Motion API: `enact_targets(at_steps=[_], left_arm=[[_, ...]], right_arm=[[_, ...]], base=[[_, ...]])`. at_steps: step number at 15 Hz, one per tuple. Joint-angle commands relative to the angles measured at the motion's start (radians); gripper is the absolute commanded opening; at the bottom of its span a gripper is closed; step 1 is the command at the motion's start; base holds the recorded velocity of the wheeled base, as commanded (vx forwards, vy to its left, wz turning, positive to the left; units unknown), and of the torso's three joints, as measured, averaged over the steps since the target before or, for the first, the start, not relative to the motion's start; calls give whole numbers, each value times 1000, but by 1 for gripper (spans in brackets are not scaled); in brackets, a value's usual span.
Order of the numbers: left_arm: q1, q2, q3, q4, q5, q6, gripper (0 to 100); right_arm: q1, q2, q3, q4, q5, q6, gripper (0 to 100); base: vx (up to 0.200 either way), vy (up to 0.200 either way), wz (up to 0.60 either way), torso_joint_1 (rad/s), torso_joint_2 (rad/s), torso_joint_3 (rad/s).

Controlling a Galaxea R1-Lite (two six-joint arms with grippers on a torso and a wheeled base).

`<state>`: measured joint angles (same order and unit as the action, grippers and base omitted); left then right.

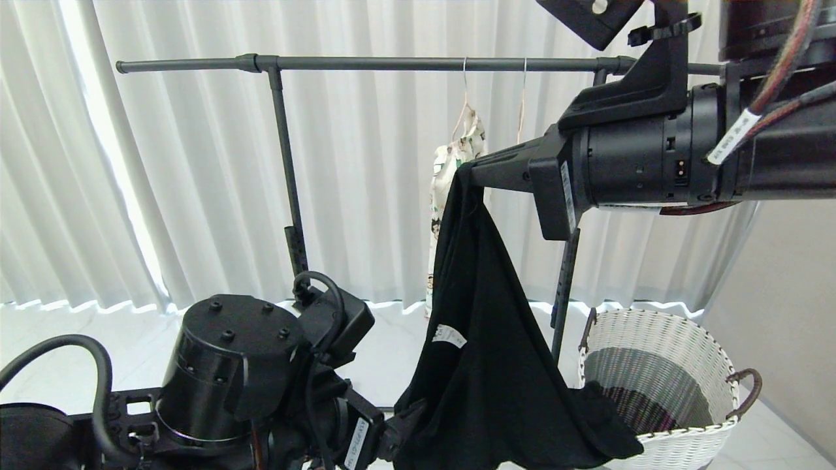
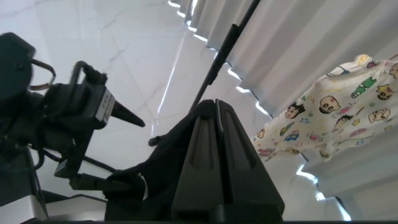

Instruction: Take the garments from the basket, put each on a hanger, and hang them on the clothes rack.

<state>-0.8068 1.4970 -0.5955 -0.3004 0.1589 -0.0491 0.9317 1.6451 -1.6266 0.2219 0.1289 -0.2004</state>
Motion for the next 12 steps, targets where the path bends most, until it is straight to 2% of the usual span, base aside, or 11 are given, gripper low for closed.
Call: enact_targets(at_steps=[1, 3, 4, 8, 10, 11, 12], left_arm=[[6, -4, 29, 0, 10, 0, 100], [11, -3, 45, 0, 62, 0, 100], [11, -1, 43, 0, 68, -1, 0], [9, -3, 39, 0, 91, 0, 0], [9, -12, 40, 0, 163, 0, 0], [9, -14, 40, 0, 174, 0, 0], [9, -47, 31, 1, 234, 8, 0]], right_arm=[[-1, -13, 1, 1, 0, -1, 0], [-1, -27, 5, 4, 0, 1, 0], [-1, -39, 14, 4, 0, 1, 0], [-7, -56, 45, 2, -2, 1, 0], [-33, -70, 93, -1, -3, 1, 0], [-36, -73, 99, -1, -3, 1, 0], [-62, -90, 152, -3, -5, 1, 0]], base=[[0, 0, 0, 0, 0, 0], [0, 0, 0, 0, 0, 0], [0, 0, 0, 0, 0, 0], [0, 0, 0, 0, 0, 0], [0, 0, 0, 0, 0, 0], [0, 0, 0, 0, 0, 0], [0, 0, 0, 0, 0, 0]])
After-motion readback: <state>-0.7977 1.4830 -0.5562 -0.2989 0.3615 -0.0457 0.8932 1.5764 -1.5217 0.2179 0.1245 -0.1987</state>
